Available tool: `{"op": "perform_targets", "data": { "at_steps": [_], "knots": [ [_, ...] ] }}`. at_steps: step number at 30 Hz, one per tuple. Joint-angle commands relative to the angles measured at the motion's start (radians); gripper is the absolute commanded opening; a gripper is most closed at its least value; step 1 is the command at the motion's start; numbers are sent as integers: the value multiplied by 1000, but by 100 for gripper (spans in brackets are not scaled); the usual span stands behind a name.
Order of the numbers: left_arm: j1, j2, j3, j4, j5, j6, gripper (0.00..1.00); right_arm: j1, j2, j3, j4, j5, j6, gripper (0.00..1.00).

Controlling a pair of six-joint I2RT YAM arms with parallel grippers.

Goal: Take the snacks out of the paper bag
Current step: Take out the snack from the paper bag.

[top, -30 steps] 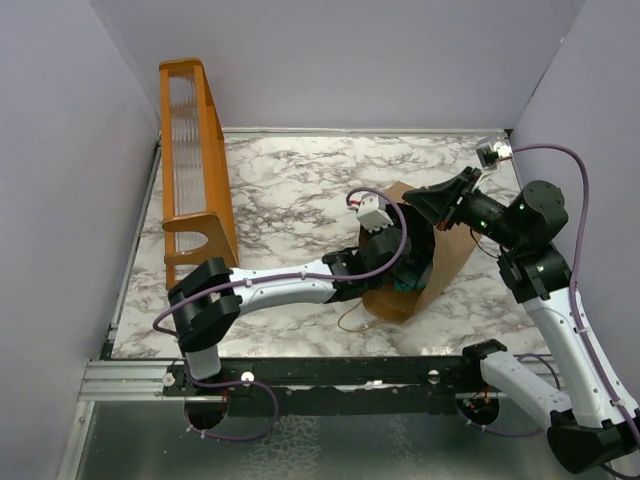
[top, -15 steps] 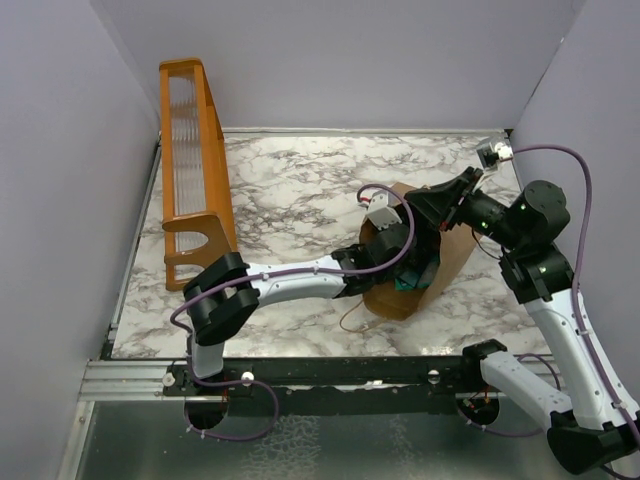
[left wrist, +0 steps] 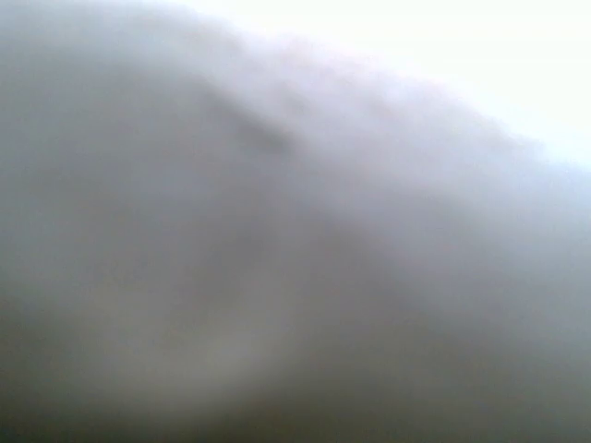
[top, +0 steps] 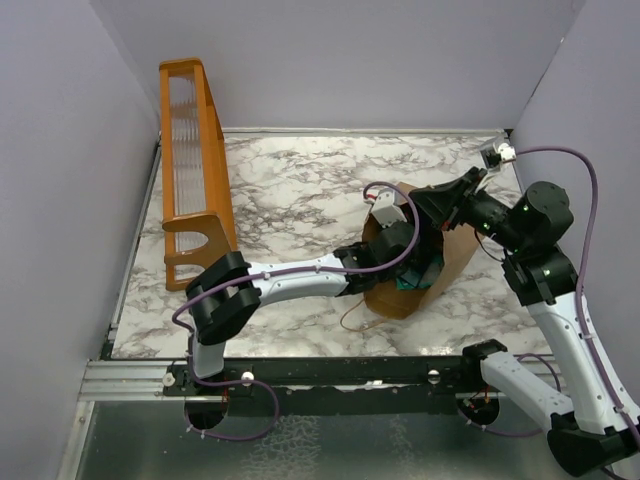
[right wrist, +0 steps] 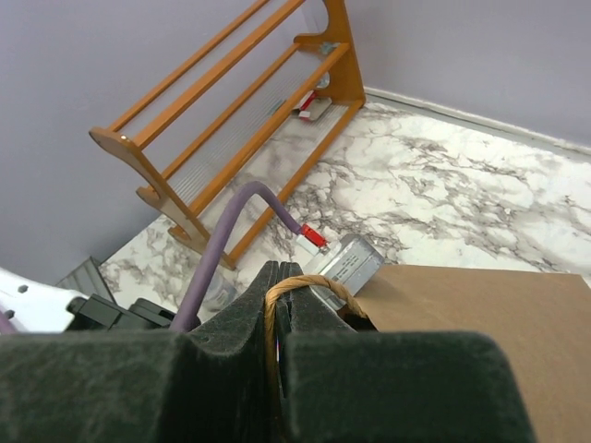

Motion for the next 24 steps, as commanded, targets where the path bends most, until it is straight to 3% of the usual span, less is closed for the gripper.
{"op": "perform_targets", "data": {
  "at_steps": [1, 13, 24],
  "knots": [
    [-2, -93, -14, -37, 46, 43, 0, 5, -38, -7, -6, 63, -35, 1],
    [-3, -304, -143, -73, 73, 73, 0, 5, -73, -46, 1, 142, -52, 1],
    [25, -480, -264, -25, 277, 211, 0, 5, -60, -59, 24, 184, -51, 1]
  ]
}}
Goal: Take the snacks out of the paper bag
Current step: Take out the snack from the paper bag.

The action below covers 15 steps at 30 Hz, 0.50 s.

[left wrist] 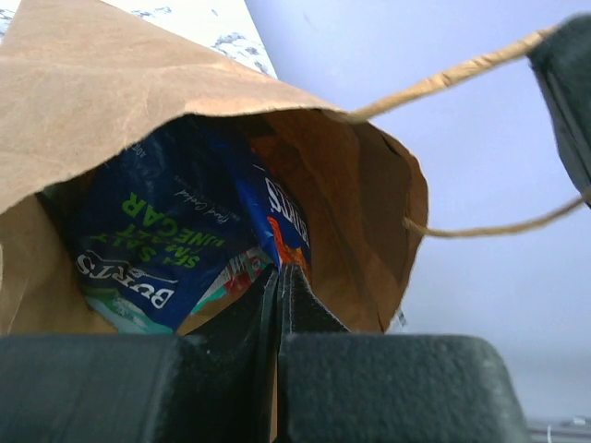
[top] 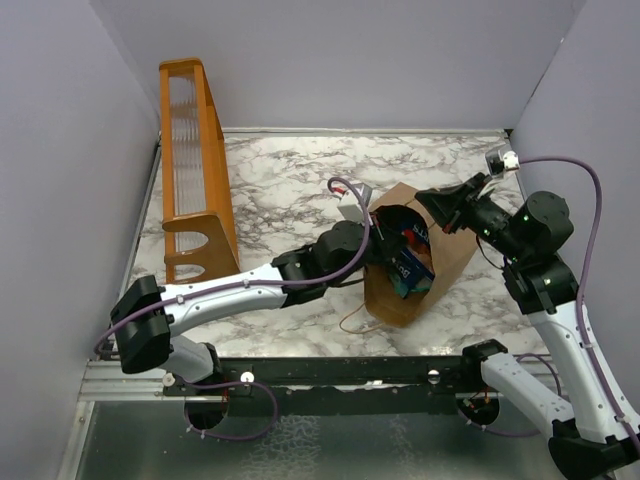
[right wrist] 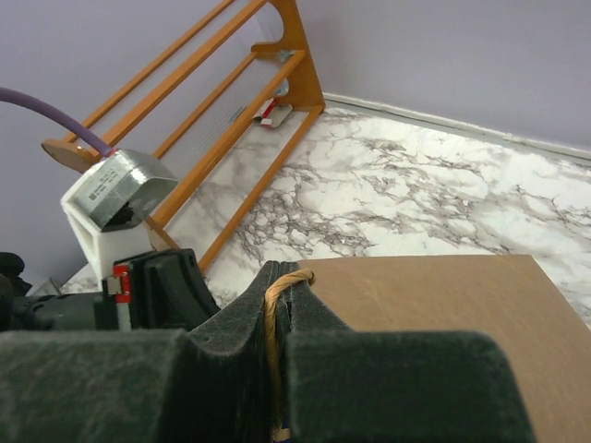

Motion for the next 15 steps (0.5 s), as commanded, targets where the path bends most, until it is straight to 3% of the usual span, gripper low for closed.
{"op": "perform_targets", "data": {
  "at_steps": [1, 9, 15],
  "knots": [
    [14, -92, -37, 51, 138, 89, 0, 4, -6, -14, 30, 63, -15, 1],
    [44, -198, -77, 79, 127, 159, 0, 5, -17, -12, 7, 80, -19, 1],
    [79, -181, -50, 114, 162, 169, 0, 5, -32, -9, 0, 79, -17, 1]
  ]
}}
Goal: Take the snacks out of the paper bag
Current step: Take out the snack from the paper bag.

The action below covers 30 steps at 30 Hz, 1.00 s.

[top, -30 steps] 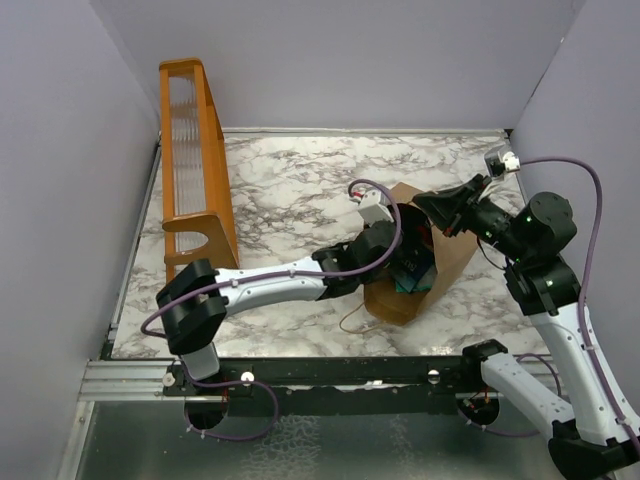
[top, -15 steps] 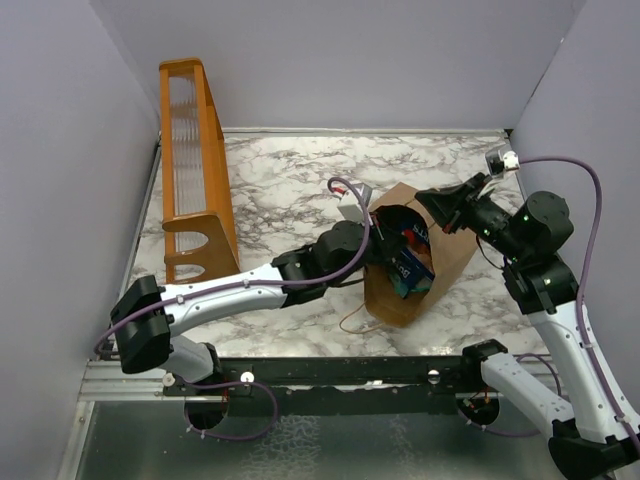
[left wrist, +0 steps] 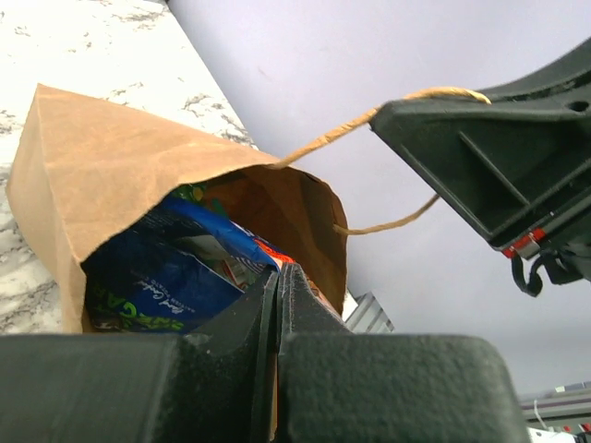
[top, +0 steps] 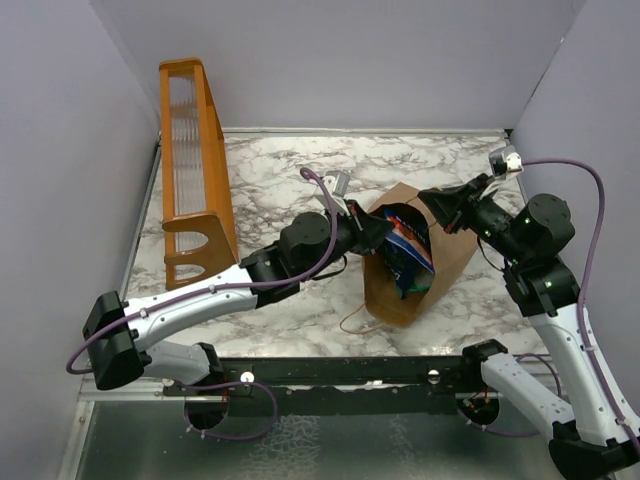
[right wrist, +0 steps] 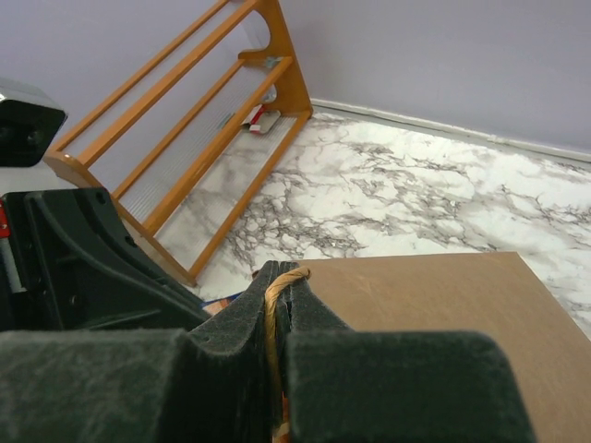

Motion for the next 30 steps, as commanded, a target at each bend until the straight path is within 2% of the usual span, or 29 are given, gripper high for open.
{"op": "perform_targets", "data": {
  "at_steps": [1, 11, 22, 30],
  "knots": [
    [26, 12, 30, 71, 63, 38, 0, 5, -23, -1, 0, 33, -16, 1],
    [42, 11, 65, 130, 178, 116, 0, 5, -18, -2, 3, 42, -23, 1],
    [61, -57, 75, 117, 187, 174, 0, 5, -18, -12, 9, 55, -29, 1],
    [62, -100, 110, 92, 243, 185, 0, 5, -22, -17, 9, 54, -30, 1]
  ]
}}
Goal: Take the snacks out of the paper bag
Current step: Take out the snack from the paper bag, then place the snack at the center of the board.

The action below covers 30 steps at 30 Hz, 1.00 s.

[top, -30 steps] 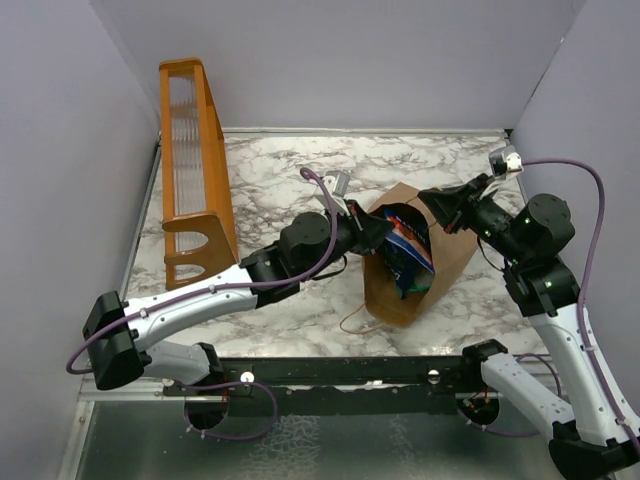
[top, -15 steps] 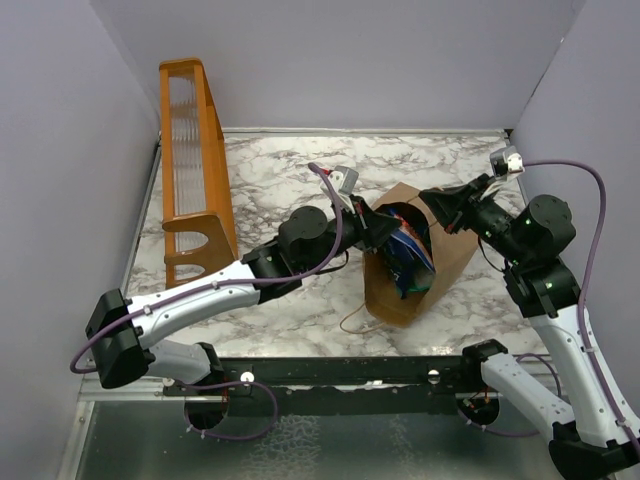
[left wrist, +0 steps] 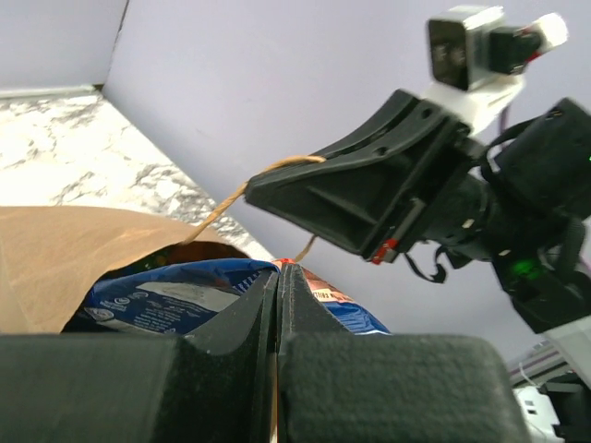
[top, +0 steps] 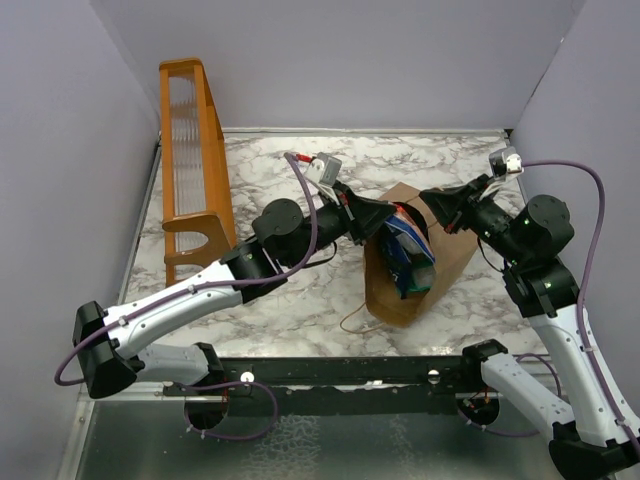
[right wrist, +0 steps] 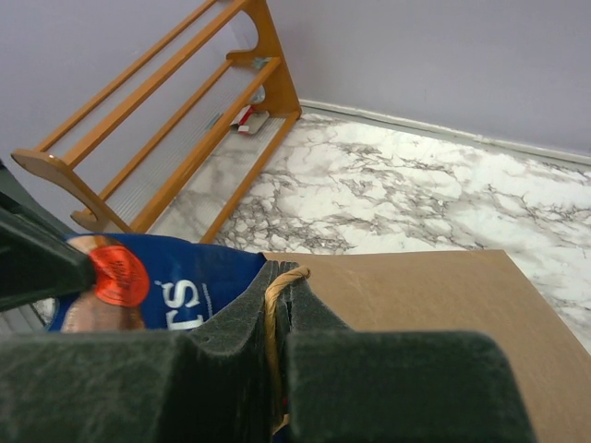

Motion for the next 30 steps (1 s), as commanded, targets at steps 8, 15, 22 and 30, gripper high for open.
{"op": "perform_targets", "data": {
  "at_steps": [8, 15, 22, 30],
  "knots": [
    [3, -135, 90, -34, 109, 65, 0, 5, -14, -18, 12, 29, -10, 1],
    [3, -226, 128, -204, -25, 161, 0, 5, -15, -17, 19, 40, -11, 1],
    [3, -203, 217, -475, -315, 202, 0, 5, -29, -6, 10, 63, -24, 1],
    [102, -105, 313, -629, -414, 201, 0, 5, -46, -5, 0, 78, -32, 1]
  ]
}}
